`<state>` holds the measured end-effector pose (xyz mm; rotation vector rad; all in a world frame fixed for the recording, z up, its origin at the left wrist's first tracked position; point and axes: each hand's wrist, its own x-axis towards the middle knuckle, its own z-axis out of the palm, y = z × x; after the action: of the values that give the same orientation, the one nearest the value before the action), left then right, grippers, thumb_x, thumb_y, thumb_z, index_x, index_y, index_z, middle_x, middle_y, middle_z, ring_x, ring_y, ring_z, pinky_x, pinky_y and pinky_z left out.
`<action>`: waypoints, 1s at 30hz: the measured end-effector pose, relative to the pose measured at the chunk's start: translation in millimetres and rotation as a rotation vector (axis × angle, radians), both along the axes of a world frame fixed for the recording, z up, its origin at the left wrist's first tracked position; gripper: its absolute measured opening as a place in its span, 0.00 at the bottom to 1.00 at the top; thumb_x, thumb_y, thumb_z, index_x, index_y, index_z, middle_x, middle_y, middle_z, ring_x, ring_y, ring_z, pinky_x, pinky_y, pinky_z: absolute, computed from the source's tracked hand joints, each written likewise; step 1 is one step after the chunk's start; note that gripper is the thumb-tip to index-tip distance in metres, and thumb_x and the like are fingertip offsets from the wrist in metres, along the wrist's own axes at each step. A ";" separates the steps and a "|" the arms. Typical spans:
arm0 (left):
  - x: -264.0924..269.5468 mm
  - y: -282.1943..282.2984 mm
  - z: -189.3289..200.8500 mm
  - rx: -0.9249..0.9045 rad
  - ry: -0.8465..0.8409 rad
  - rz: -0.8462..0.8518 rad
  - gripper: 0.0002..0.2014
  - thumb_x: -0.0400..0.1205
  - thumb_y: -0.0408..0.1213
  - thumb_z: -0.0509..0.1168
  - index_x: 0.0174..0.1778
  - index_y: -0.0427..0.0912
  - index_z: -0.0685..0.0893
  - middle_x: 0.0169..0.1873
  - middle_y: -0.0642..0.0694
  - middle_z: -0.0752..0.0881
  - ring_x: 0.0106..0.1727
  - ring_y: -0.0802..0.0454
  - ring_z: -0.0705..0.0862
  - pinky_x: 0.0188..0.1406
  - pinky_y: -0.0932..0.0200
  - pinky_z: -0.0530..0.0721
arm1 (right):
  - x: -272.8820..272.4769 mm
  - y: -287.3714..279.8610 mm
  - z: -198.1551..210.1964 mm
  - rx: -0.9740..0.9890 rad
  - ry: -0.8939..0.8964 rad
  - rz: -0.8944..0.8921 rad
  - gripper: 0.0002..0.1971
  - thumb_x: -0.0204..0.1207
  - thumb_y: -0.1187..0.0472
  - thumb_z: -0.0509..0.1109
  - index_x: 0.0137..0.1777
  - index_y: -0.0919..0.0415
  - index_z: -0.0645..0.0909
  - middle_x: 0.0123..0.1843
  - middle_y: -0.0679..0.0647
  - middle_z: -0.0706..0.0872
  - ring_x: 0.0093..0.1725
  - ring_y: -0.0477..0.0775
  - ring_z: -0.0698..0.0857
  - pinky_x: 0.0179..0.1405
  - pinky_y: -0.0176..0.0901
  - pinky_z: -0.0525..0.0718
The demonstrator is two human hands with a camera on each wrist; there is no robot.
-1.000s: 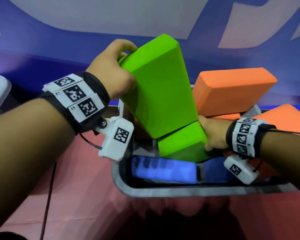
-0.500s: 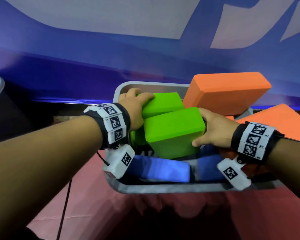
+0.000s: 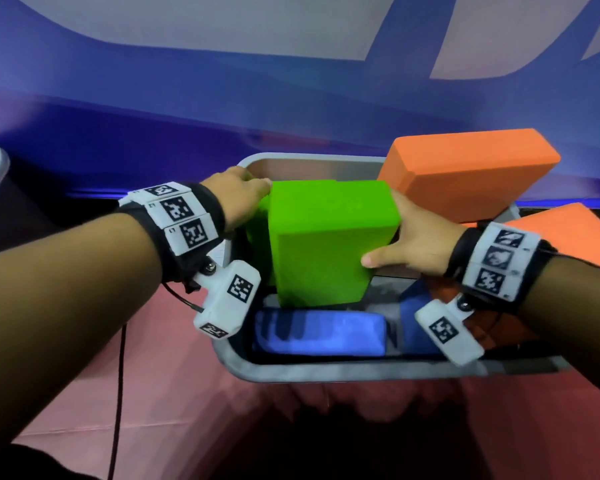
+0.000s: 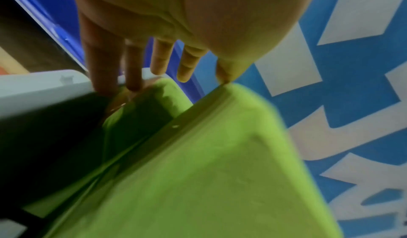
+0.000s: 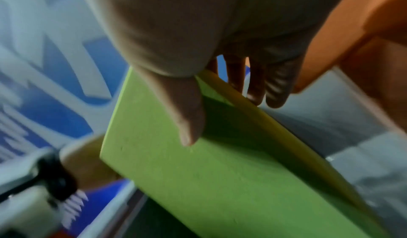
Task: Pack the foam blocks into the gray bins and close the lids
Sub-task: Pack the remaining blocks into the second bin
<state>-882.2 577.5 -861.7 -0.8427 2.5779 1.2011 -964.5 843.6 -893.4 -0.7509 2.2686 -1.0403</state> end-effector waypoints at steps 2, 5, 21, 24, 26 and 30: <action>3.8 3.6 -4.2 0.073 -0.013 -0.050 0.34 0.73 0.67 0.62 0.65 0.44 0.80 0.59 0.36 0.85 0.60 0.36 0.84 0.61 0.37 0.84 | 9.2 -6.6 -25.0 0.089 -0.026 -0.030 0.54 0.59 0.63 0.87 0.81 0.54 0.57 0.71 0.48 0.79 0.70 0.47 0.79 0.73 0.50 0.75; 8.1 10.6 -12.3 -0.056 -0.081 -0.244 0.39 0.65 0.70 0.71 0.69 0.52 0.79 0.61 0.44 0.83 0.61 0.44 0.84 0.67 0.46 0.80 | 13.9 -5.4 -50.2 0.260 -0.075 0.017 0.40 0.69 0.58 0.82 0.79 0.50 0.67 0.72 0.50 0.80 0.68 0.52 0.81 0.73 0.54 0.76; 7.7 27.3 -0.8 -0.142 -0.003 -0.335 0.24 0.82 0.43 0.67 0.75 0.58 0.72 0.38 0.44 0.86 0.38 0.39 0.89 0.33 0.41 0.90 | 43.5 -35.8 -60.2 0.907 -0.480 -0.008 0.20 0.84 0.52 0.62 0.30 0.57 0.68 0.16 0.50 0.71 0.09 0.43 0.66 0.12 0.26 0.62; 11.1 26.6 5.2 -0.177 -0.026 -0.352 0.22 0.81 0.46 0.65 0.73 0.60 0.74 0.47 0.42 0.84 0.35 0.39 0.88 0.36 0.42 0.91 | 42.7 -24.7 -55.1 0.920 -0.482 -0.049 0.18 0.78 0.52 0.71 0.32 0.61 0.72 0.17 0.53 0.75 0.13 0.48 0.70 0.17 0.27 0.67; 11.7 21.6 3.7 -0.254 -0.043 -0.390 0.33 0.73 0.59 0.72 0.74 0.60 0.72 0.61 0.38 0.79 0.39 0.41 0.87 0.45 0.46 0.90 | 41.2 -12.9 -57.8 0.899 -0.497 -0.107 0.17 0.63 0.49 0.80 0.40 0.61 0.80 0.31 0.60 0.79 0.23 0.54 0.74 0.27 0.36 0.71; 17.6 22.4 -6.6 -0.370 -0.089 -0.461 0.50 0.57 0.59 0.82 0.73 0.49 0.67 0.65 0.39 0.76 0.52 0.40 0.82 0.56 0.48 0.83 | 43.4 -5.6 -40.6 0.750 -0.490 -0.228 0.22 0.48 0.56 0.85 0.41 0.63 0.82 0.36 0.64 0.78 0.32 0.57 0.76 0.30 0.40 0.71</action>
<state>-864.6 599.9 -868.2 -0.3073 2.7435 0.5575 -921.0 838.0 -934.0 0.0729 2.0829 -0.3293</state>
